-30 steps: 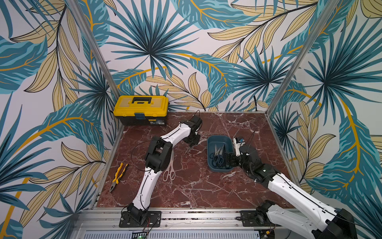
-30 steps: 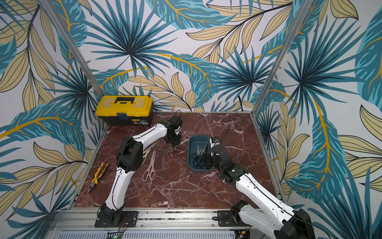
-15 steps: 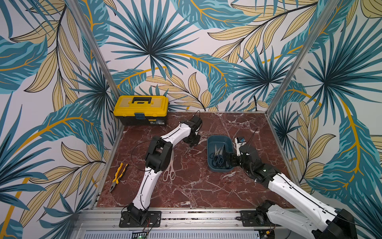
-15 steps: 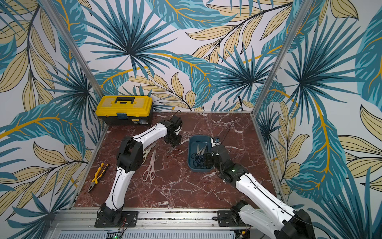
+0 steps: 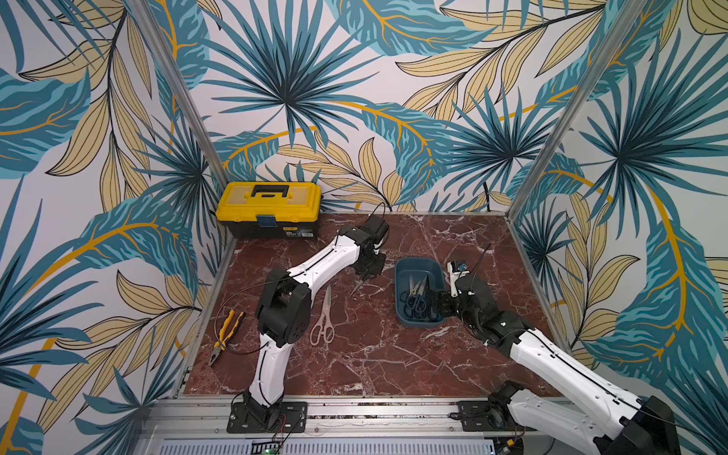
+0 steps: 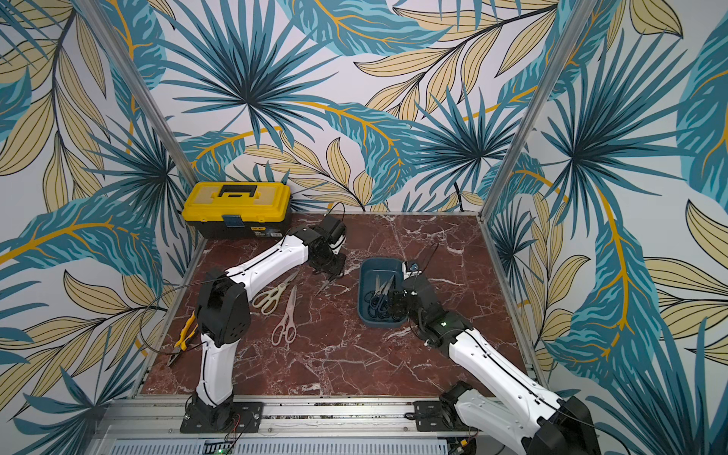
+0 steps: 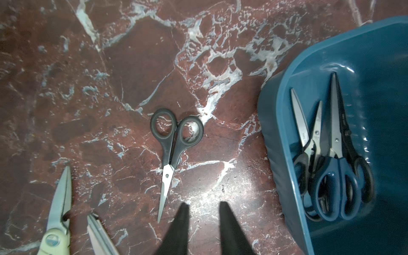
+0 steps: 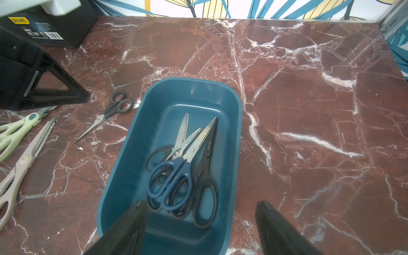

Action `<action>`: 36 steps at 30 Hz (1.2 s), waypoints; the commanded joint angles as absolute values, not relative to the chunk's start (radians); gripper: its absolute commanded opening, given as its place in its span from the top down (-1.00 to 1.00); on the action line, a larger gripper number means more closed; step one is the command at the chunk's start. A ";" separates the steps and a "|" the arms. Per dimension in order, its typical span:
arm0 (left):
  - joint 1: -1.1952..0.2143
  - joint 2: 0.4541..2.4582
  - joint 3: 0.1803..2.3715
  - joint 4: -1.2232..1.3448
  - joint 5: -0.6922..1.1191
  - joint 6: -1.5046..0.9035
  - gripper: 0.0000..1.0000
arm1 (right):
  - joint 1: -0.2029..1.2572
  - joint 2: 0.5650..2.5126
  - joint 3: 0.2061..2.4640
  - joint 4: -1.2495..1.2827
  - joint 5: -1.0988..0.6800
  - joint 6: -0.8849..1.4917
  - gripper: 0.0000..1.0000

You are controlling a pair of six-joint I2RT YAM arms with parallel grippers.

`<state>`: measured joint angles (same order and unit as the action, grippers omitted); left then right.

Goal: Put the scissors into the storage box
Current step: Move the scissors to the center of the board.

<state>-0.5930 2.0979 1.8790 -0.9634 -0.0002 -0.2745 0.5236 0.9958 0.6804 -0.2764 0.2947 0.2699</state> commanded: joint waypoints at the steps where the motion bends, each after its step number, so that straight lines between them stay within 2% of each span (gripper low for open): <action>1: -0.582 2.206 2.010 -1.039 -0.017 -0.206 0.11 | 0.527 1.009 0.706 -0.282 0.309 0.280 -0.63; 5: -0.555 2.319 2.131 -1.113 0.005 -0.200 0.07 | 0.526 0.987 0.704 -0.290 0.314 0.275 -0.64; 17: -0.524 2.435 2.160 -1.070 0.032 -0.198 0.12 | 0.527 0.981 0.690 -0.292 0.313 0.260 -0.66; 29: -0.550 2.396 2.205 -1.106 -0.013 -0.214 0.11 | 0.526 1.025 0.713 -0.270 0.302 0.270 -0.67; 36: -0.563 2.381 2.227 -1.084 0.019 -0.162 0.06 | 0.527 1.038 0.719 -0.261 0.294 0.265 -0.67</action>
